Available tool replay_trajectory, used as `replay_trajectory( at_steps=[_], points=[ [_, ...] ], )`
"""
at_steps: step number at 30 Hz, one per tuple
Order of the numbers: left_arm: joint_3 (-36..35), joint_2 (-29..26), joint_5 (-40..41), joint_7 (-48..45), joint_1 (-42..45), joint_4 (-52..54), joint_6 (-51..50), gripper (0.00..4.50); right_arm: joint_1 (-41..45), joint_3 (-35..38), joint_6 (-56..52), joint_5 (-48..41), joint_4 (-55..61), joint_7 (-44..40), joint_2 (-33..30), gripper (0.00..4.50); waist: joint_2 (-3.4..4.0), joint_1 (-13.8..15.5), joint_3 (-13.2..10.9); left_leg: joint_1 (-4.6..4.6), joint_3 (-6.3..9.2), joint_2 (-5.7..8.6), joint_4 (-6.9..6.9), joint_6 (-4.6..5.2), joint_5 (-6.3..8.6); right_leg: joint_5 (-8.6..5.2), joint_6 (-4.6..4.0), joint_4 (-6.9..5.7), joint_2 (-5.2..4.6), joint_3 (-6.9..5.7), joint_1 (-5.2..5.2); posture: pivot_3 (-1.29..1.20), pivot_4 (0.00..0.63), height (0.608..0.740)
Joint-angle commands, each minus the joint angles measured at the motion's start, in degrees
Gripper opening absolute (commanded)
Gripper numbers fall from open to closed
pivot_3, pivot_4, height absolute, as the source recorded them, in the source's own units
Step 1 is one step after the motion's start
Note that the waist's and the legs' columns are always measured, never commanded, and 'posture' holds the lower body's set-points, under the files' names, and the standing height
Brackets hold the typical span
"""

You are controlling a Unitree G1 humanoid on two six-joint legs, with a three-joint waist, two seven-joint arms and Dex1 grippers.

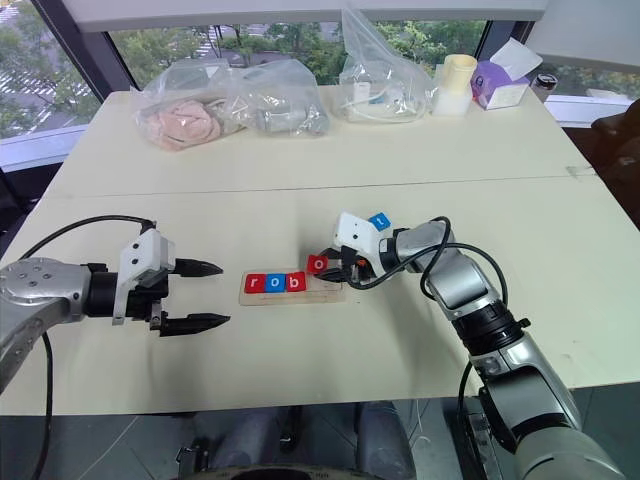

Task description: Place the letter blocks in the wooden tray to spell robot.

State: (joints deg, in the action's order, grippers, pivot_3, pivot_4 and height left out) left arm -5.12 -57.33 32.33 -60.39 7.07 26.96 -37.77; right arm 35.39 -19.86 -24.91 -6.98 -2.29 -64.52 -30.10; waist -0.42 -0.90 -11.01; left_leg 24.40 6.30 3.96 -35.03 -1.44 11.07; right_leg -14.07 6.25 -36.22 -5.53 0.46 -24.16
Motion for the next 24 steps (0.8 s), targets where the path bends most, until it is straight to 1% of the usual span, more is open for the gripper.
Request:
replay_trajectory(
  at_steps=[1, 7, 15, 17, 21, 24],
  points=[
    [0.0, 0.1, -0.6, 0.3, 0.3, 0.7, 0.8, 4.50, 0.3, -0.3, -0.3, -0.7, 2.7, -0.7, 0.3, 1.23, 0.00, 0.0, 0.0, 0.00, 0.00, -0.01, 0.00, 0.00, 0.00, 0.00, 0.00, -0.01, 0.01, 0.00, 0.00, 0.00, 0.150, 0.740],
    [0.2, 0.7, -0.7, 0.9, 0.2, 1.2, 0.7, 4.50, -1.1, -1.4, -0.6, -0.6, 3.7, -1.1, 0.4, 1.23, 0.00, 0.0, 0.0, 0.00, -0.01, -0.01, -0.01, 0.00, 0.00, 0.05, 0.08, -0.01, 0.01, 0.00, 0.00, 0.00, 0.150, 0.740],
    [0.6, 1.3, -0.8, 1.1, 0.4, 1.2, 0.7, 4.50, -1.9, -2.7, 4.7, 2.4, 1.1, -0.1, -0.1, 1.23, 0.00, 0.0, 0.0, 0.00, -0.01, 0.00, -0.02, 0.00, -0.01, 0.05, 0.08, -0.01, 0.01, 0.00, 0.01, 0.00, 0.150, 0.740],
    [0.6, 1.4, -0.8, 1.1, 0.4, 1.2, 0.7, 4.50, -1.9, -2.5, 5.1, 2.5, 0.7, 0.0, 0.1, 1.23, 0.00, 0.0, 0.0, 0.00, -0.02, 0.00, -0.02, -0.01, -0.01, 0.05, 0.08, -0.01, 0.01, 0.00, 0.01, 0.00, 0.150, 0.740],
    [0.8, 1.6, -0.8, 1.3, 0.3, 1.4, 0.7, 4.50, -2.1, -0.9, 3.3, 0.1, 1.8, -1.2, -0.2, 1.23, 0.00, 0.0, 0.0, 0.00, -0.01, 0.00, -0.02, 0.00, -0.01, 0.06, 0.09, -0.02, 0.01, 0.00, 0.01, 0.00, 0.150, 0.740],
    [1.2, 1.8, -1.0, 1.4, 0.8, 1.1, 0.8, 4.50, -2.0, -0.9, 3.7, 0.6, 1.1, -1.0, -0.3, 1.23, 0.00, 0.0, 0.0, 0.00, -0.01, 0.00, -0.03, 0.00, -0.01, 0.06, 0.09, -0.03, 0.01, 0.00, 0.01, 0.00, 0.150, 0.740]
  ],
)
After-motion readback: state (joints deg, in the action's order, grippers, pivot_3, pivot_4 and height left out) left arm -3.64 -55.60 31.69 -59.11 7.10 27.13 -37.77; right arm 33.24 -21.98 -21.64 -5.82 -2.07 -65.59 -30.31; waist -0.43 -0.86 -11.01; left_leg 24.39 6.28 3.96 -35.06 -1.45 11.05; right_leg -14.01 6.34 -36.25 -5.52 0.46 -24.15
